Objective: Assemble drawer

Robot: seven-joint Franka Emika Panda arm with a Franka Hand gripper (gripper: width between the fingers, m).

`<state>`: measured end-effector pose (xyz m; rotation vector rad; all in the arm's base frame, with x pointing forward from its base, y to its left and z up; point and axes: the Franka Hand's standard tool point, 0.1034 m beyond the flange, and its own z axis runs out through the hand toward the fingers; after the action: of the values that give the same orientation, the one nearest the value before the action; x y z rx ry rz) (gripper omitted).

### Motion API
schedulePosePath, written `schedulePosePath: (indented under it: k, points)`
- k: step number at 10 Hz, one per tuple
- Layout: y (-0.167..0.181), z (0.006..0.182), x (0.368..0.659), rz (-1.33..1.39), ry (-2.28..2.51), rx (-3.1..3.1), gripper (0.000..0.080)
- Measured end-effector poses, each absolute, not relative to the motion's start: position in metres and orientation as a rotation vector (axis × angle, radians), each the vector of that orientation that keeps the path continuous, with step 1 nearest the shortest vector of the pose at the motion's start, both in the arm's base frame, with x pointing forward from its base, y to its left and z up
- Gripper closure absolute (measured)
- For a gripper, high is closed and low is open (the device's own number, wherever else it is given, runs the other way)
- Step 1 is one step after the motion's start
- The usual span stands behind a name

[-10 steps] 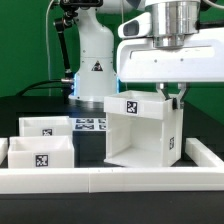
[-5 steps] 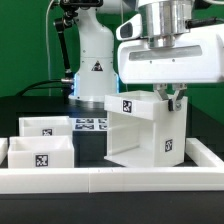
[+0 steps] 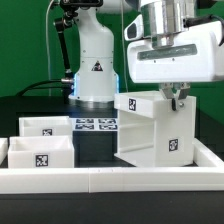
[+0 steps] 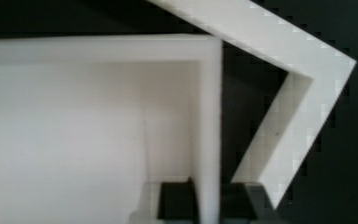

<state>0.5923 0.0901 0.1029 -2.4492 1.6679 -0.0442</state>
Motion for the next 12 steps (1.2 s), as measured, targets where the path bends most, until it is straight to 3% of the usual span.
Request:
schedulePosePath:
  k: [5,12]
  points:
    - [0.087,0.102,0.614,0.048,2.047,-2.077,0.076]
    - [0.087,0.101,0.65,0.08,2.037,-2.087,0.076]
